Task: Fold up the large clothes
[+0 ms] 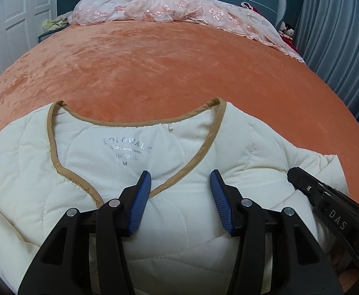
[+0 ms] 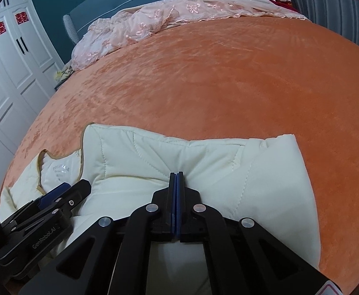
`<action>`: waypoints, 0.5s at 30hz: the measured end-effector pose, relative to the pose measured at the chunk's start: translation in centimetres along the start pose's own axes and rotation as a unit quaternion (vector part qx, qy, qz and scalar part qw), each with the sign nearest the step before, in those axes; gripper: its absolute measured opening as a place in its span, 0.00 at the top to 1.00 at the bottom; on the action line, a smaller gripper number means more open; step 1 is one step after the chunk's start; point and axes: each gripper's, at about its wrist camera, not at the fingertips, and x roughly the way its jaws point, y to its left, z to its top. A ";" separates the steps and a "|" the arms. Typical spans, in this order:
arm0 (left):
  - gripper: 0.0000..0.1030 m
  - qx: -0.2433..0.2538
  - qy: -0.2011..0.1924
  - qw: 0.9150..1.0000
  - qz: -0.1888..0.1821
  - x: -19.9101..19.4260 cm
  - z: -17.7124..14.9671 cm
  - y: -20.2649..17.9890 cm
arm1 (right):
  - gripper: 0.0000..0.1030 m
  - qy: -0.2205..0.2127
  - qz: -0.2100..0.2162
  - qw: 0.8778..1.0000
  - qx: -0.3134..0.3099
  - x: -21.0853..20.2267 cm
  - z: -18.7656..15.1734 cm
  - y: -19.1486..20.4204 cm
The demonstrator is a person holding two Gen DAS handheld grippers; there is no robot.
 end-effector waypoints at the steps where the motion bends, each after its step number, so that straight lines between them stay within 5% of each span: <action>1: 0.56 -0.007 -0.002 1.000 -0.002 -0.5 0.2 0.3 | 1.00 0.002 0.004 1.000 0.004 -0.1 0.1 -0.1; 5: 0.56 -0.060 -0.038 0.997 0.021 -5.2 1.5 4.2 | 1.00 -0.023 -0.052 0.997 0.049 -3.1 1.3 -1.3; 8: 0.57 -0.039 -0.022 0.997 0.061 -6.9 2.4 7.3 | 0.88 -0.044 -0.030 0.997 0.050 -6.1 1.8 0.2; 11: 0.58 -0.021 0.017 0.996 0.089 -6.1 2.5 9.4 | 0.88 0.019 0.027 0.999 -0.027 -5.1 1.4 6.1; 15: 0.58 -0.027 0.045 0.996 0.077 -4.7 1.5 10.6 | 0.90 0.075 0.061 0.991 -0.098 -1.5 -0.3 12.3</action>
